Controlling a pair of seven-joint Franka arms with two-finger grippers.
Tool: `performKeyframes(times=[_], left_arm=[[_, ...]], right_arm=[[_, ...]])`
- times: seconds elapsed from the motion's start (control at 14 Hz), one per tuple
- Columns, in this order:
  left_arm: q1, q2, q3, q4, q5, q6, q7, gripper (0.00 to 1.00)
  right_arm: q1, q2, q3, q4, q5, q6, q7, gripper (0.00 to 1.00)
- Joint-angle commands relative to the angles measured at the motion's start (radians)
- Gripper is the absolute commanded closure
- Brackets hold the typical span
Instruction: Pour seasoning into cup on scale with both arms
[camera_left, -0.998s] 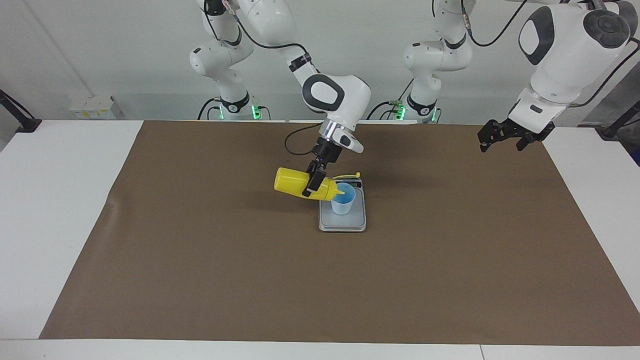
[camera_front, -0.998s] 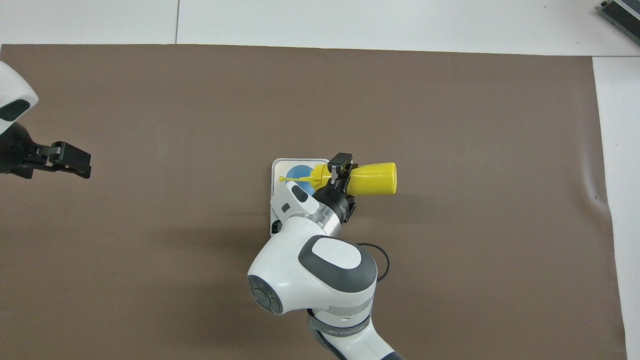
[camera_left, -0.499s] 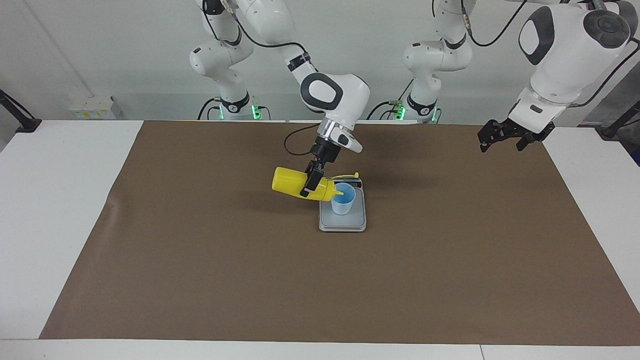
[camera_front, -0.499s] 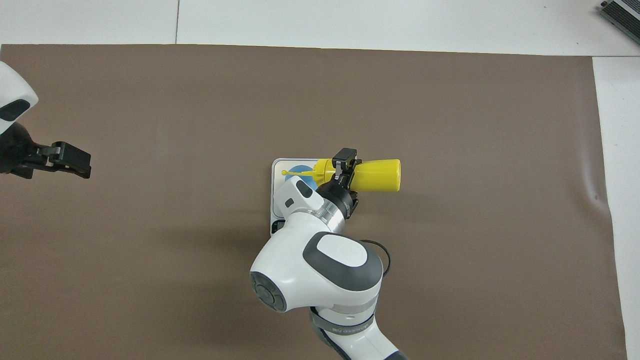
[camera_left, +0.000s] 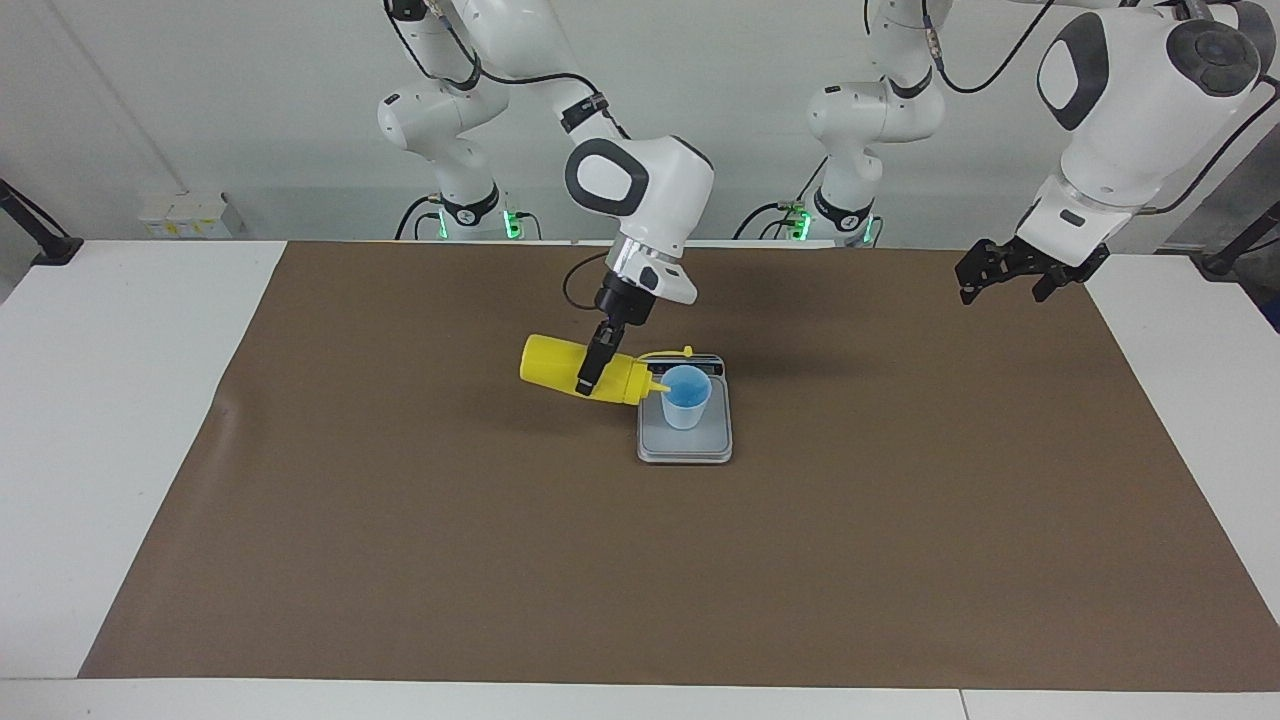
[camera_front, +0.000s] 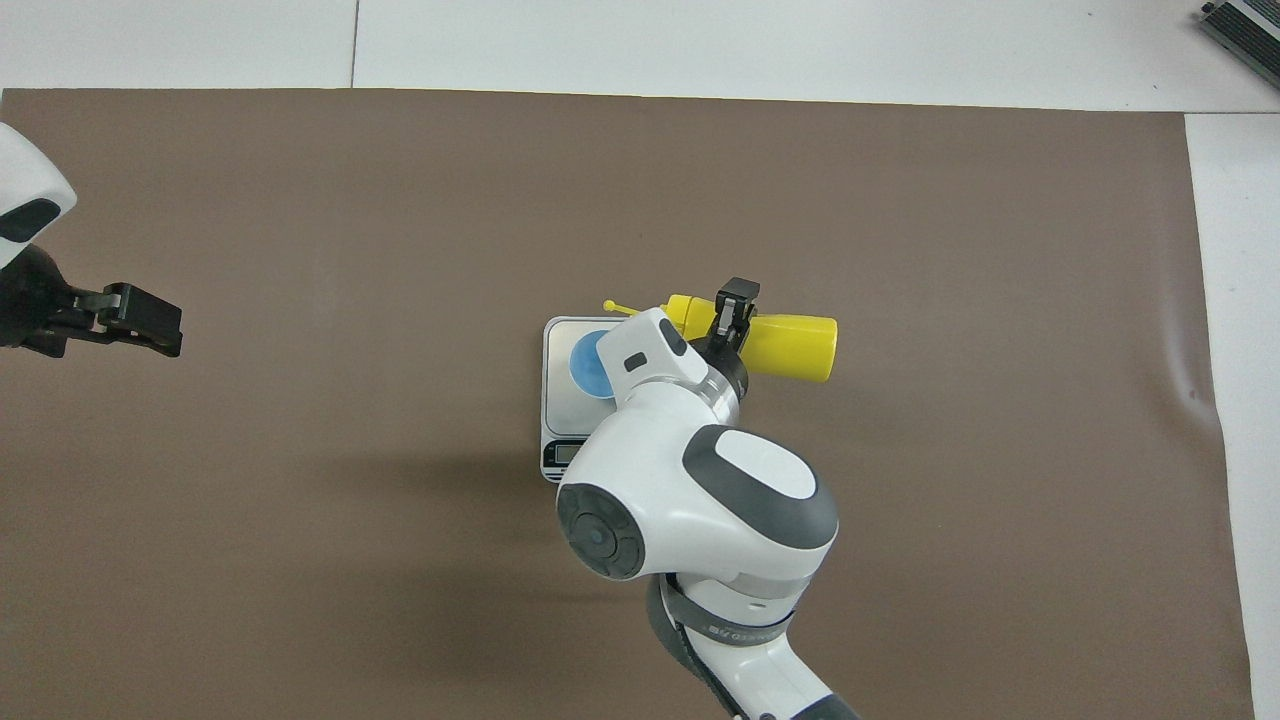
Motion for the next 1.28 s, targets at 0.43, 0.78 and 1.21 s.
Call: performKeyframes(times=[0.43,0.78,1.21], left_arm=[[0.004,-0.03,-0.001,-0.038,0.01,0.02,0.0,0.0],[0.004,-0.03,-0.001,-0.038,0.01,0.02,0.0,0.0],[0.004,-0.03,-0.001,-0.038,0.01,0.02,0.0,0.0]], right_arm=[[-0.165,-0.109,0.008,-0.138,0.285,0.226,-0.183,0.61],[-0.26,-0.143,0.008,-0.136,0.481,0.247,-0.425,0.62],[-0.395,-0.163,0.006,-0.144,0.762,0.308,-0.761,0.62]])
